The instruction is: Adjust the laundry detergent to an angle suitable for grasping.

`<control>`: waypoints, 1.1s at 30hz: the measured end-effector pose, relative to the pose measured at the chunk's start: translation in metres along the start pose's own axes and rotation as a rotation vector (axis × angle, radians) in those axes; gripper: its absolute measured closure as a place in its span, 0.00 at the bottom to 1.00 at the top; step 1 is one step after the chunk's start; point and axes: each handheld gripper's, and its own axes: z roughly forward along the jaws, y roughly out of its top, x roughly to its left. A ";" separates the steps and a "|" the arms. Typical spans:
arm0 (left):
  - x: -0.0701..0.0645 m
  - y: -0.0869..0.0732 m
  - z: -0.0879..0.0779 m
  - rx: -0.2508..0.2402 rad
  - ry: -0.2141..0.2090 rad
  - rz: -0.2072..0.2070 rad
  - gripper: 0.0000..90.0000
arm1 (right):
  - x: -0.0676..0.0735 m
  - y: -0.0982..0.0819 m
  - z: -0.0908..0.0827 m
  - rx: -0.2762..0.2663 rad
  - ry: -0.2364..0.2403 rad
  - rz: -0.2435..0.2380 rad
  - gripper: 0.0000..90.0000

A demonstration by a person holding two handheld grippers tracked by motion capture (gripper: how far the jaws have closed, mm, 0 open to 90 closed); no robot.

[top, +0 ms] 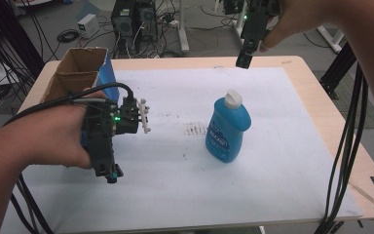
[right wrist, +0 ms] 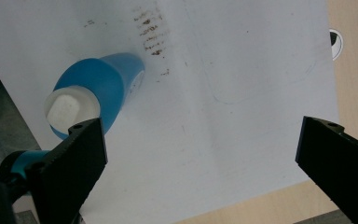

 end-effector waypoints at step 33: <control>0.002 -0.004 0.006 -0.012 -0.004 -0.009 0.02 | -0.006 -0.003 0.005 -0.029 -0.004 0.027 0.01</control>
